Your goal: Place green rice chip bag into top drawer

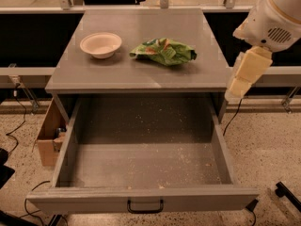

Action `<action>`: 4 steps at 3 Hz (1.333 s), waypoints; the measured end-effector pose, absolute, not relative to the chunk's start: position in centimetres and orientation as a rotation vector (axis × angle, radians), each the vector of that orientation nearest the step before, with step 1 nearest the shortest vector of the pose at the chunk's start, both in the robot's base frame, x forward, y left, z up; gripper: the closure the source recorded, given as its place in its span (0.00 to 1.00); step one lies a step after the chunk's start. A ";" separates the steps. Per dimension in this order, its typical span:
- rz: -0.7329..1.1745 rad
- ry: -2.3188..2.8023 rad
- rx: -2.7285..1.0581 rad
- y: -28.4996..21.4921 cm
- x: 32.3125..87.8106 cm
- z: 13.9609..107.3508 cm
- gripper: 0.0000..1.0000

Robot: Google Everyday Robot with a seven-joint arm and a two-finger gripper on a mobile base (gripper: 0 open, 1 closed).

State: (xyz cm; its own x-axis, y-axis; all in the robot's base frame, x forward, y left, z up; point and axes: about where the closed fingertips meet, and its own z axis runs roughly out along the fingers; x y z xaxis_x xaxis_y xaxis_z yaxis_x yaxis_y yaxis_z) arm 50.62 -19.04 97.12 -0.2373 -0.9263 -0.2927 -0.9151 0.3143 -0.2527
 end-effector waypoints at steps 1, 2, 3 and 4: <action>-0.017 2.196 -1.604 -16.6 56.7 95.8 0.00; -0.001 2.181 -1.602 -13.8 61.9 94.9 0.00; 0.031 2.150 -1.604 -11.1 65.9 94.2 0.00; 0.063 2.146 -1.600 -9.2 68.4 92.8 0.00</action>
Offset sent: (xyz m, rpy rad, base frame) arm 0.1783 0.0894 -0.0291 0.0688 -0.0231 0.0065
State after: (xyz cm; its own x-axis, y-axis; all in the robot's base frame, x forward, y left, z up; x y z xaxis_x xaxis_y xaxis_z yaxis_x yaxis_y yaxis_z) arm 68.43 -9.15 92.83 -0.2179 -0.8968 -0.3851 -0.9178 0.3225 -0.2318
